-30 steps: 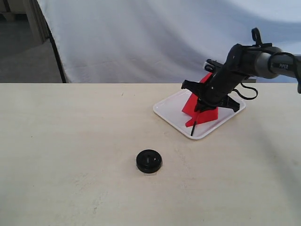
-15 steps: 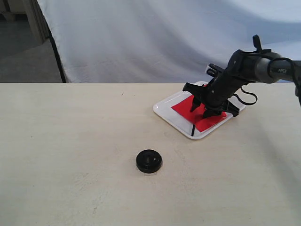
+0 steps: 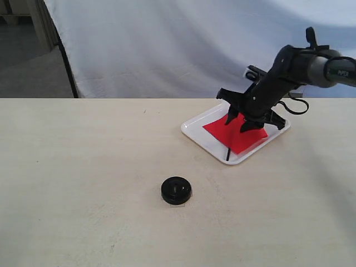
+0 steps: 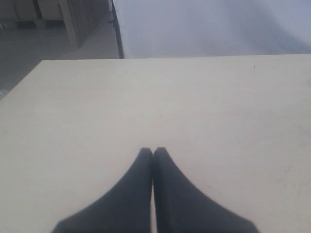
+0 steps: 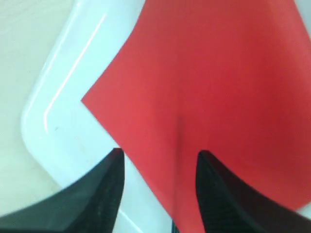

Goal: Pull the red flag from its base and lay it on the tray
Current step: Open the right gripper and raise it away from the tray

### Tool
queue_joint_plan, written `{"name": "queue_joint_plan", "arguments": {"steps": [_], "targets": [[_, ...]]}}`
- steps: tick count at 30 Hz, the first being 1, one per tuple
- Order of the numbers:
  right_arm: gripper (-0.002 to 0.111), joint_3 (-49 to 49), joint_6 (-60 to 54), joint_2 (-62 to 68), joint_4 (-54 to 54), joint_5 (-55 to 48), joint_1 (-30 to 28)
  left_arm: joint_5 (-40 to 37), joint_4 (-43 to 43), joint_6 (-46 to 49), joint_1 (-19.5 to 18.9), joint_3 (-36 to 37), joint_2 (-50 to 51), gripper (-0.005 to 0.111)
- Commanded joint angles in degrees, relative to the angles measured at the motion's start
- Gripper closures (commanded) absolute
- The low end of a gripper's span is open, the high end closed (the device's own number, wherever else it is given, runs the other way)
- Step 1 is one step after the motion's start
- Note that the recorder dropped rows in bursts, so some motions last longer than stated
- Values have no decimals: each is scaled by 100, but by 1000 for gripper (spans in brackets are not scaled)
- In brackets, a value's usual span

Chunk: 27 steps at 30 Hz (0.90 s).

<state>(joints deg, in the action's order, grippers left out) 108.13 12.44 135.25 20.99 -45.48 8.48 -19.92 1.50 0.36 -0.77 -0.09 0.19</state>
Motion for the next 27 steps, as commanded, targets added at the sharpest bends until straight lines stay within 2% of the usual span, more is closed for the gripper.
{"name": "queue_joint_plan", "arguments": {"steps": [1, 3, 8, 9, 14, 17, 21, 27], "targets": [[65, 37, -339, -368, -157, -451, -46, 26, 15, -36, 16, 9, -19, 107], [72, 37, -504, -519, -281, -604, -46, 26, 15, -36, 16, 9, -19, 107], [107, 37, -654, -780, -658, -938, -46, 26, 15, -36, 16, 9, -19, 107], [109, 37, -888, -833, -752, -1105, -46, 26, 15, -36, 16, 9, -19, 107], [109, 37, -1479, -917, -908, -1957, -213, 26, 15, -36, 16, 9, -19, 107], [109, 37, -1479, -917, -935, -2448, -760, 26, 15, -36, 16, 9, -19, 107], [109, -411, -1444, -1501, -1516, -2448, -1217, 26, 15, -36, 16, 9, -19, 107], [109, -1313, -1597, -2743, -1831, -2066, -1236, 26, 15, -36, 16, 9, -19, 107]]}}
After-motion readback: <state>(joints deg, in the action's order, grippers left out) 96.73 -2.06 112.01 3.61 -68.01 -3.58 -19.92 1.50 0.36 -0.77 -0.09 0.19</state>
